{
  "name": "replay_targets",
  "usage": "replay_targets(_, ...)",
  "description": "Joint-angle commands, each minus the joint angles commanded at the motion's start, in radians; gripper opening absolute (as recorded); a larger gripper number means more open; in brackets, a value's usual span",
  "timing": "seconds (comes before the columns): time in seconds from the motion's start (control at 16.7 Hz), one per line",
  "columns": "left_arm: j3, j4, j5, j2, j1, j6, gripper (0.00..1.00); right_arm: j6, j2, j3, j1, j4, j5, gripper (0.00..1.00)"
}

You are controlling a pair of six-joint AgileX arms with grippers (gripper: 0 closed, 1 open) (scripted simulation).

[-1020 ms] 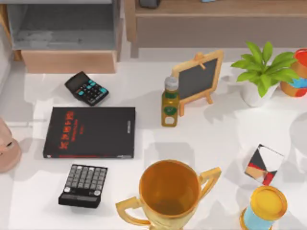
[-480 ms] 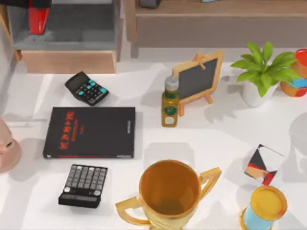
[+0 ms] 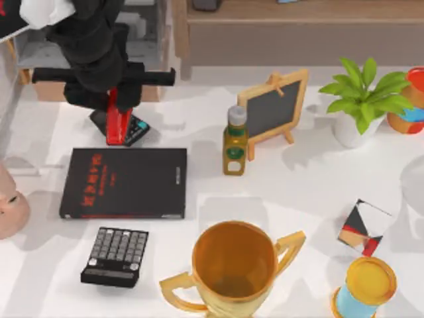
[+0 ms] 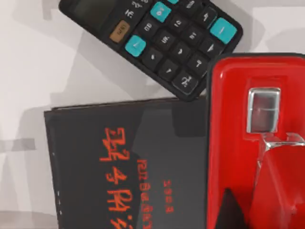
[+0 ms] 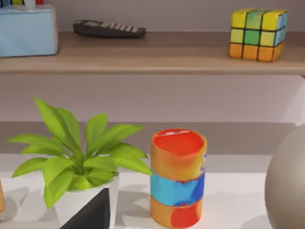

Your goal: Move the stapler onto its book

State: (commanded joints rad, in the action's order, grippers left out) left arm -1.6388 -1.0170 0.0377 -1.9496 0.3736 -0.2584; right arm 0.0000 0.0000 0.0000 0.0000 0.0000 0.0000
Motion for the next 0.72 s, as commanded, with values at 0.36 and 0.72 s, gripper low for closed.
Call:
replay_targets(0.36,0.103,-0.006,0.0,-0.032,0.014,-0.095,0.0,0.0,0.0,0.0,0.0,0.0,0.0,1.0)
replay_targets(0.72,0.102,-0.001,0.005,-0.028,0.018,-0.082,0.0,0.0,0.0,0.0,0.0,0.0,0.0,1.0)
